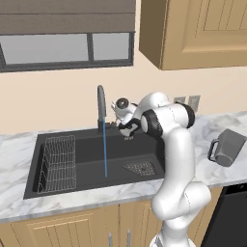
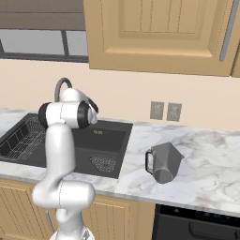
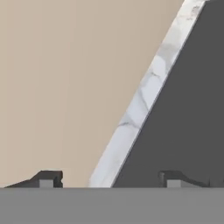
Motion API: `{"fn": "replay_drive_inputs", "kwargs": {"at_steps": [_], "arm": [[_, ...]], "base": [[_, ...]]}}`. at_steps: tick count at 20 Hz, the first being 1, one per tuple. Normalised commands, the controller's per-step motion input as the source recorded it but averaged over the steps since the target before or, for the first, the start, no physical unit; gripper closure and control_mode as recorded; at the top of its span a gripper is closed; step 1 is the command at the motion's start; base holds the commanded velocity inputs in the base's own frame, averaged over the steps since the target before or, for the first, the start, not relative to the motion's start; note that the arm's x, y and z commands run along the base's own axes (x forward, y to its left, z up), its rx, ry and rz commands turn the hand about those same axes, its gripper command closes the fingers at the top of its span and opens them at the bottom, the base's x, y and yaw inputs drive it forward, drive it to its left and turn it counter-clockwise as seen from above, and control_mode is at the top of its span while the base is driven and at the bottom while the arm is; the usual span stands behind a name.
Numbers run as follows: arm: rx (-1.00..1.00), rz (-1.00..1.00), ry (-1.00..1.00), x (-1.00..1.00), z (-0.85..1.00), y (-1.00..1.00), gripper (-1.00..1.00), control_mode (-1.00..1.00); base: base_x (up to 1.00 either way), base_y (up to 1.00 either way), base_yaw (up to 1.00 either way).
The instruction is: Turn on the sink faucet and place the jug under the water for a few seconds to fill it up.
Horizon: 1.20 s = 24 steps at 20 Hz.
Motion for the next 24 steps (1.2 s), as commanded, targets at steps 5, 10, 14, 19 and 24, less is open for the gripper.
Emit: {"fn": "replay_drive_inputs", "kwargs": {"at_steps": [5,10,14,19,24], "arm": [[0.19,-0.09,-0.17,-0.03,0.73,-0.51,-1.0,-1.0],[0.01,0.0,0.0,0.0,0.01,-0.04,-1.0,-1.0],[0.02,0.0,0.0,0.01,0.31,-0.02,-1.0,-1.0],[0.02,-0.04,0.0,0.21,0.77,0.0,-1.0,-1.0],[0.0,-0.01,0.0,0.04,0.16,0.0,-1.0,-1.0]], "base": [[0.0,0.0,0.0],[0.0,0.0,0.0],[0.0,0.0,0.0],[0.0,0.0,0.0],[0.0,0.0,0.0]]}}
